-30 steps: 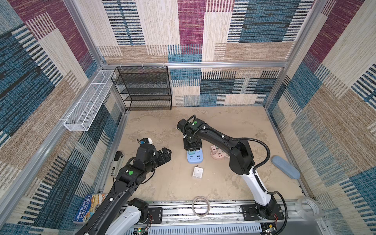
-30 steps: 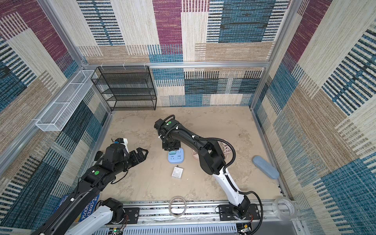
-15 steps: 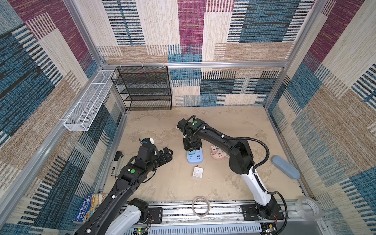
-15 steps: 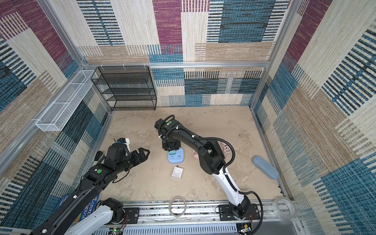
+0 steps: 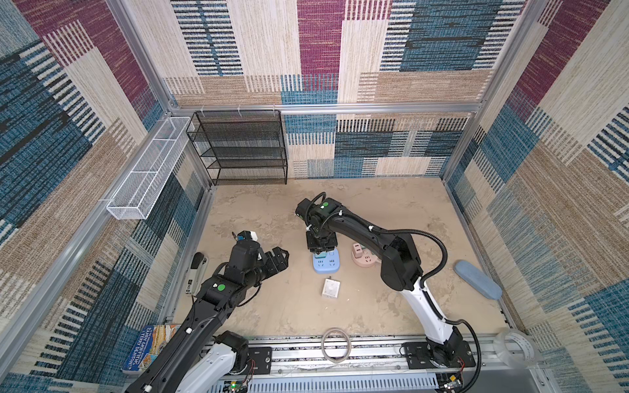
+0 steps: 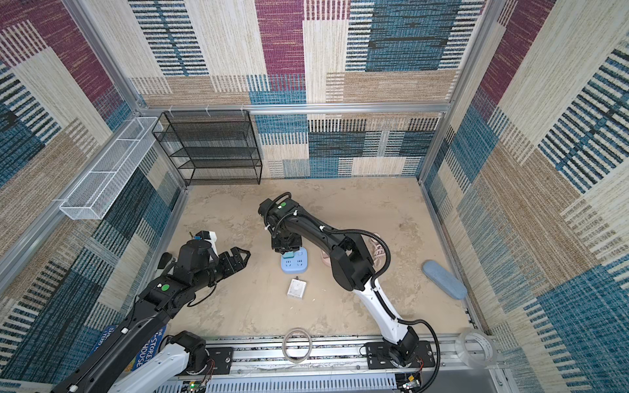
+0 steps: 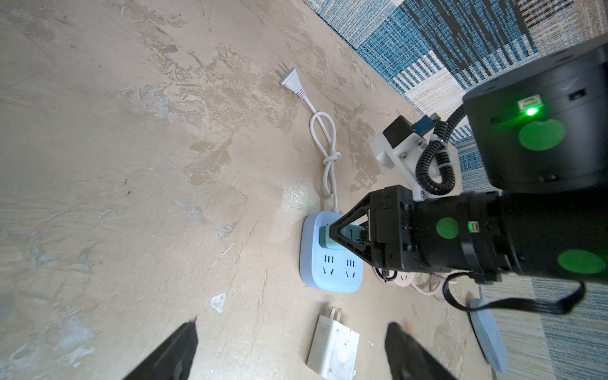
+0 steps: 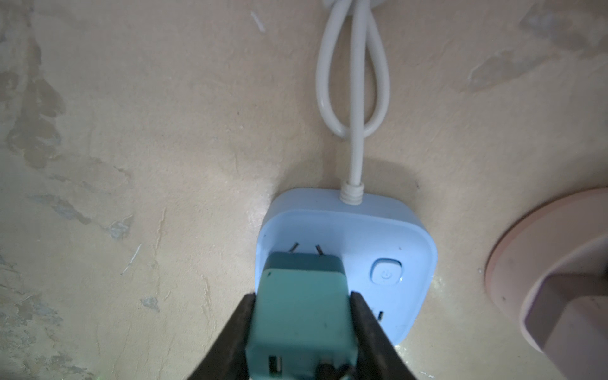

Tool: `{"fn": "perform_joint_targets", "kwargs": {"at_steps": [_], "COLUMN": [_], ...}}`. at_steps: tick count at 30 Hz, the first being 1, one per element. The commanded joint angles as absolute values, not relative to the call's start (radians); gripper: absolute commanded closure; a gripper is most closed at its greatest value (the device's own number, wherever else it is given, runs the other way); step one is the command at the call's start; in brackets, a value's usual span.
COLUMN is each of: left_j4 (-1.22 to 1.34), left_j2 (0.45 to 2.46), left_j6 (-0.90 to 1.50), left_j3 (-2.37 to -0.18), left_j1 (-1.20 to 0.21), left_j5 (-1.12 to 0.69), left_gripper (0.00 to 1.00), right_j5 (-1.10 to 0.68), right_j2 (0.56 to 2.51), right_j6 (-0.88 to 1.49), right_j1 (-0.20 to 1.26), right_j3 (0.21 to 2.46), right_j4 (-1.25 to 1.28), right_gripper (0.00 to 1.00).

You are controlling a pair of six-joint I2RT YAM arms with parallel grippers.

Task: Insert plugs into power strip
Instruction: Insert the plug into the socket.

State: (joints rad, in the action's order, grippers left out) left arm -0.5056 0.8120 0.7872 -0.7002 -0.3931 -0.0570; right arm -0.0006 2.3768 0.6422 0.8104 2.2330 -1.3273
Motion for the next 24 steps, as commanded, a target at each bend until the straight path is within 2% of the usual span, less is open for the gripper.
{"fn": "perform_joint_targets", "kwargs": {"at_steps": [1,4,9,12,24], "left_j4": [-0.495,-0.502,-0.51,-0.515,-0.514], "left_j2": [0.808,0.79,0.761,0.763,0.763], "left_j6": [0.785,0.796,0.797,0.794,0.789], "left_j3": [-0.715,-0.715,-0.713,-0.713,-0.699], "left_j1": [-0.393,-0.392,-0.393,-0.393,-0.393], "left_j5": [-0.045,-0.028,-0.015,-0.018,-0.028], "left_gripper": [0.06,0.07,0.07,0.07,0.06], "right_j5": [-0.007,-0.01,-0.03,-0.035,-0.015], "right_j2": [2.387,2.356,2.302,2.3,2.287], "right_j6": [0.625,0.635,0.647,0.639,0.633], "right_j1": [0.808,0.807,0.807,0.807,0.804], "right_j3": [2.258,2.265,2.253,2.246,2.236], "right_j4": [-1.337,-1.322,-1.287,-1.281,-1.278], "right_gripper": [0.67,0.65,0.53,0.5,0.49]}}
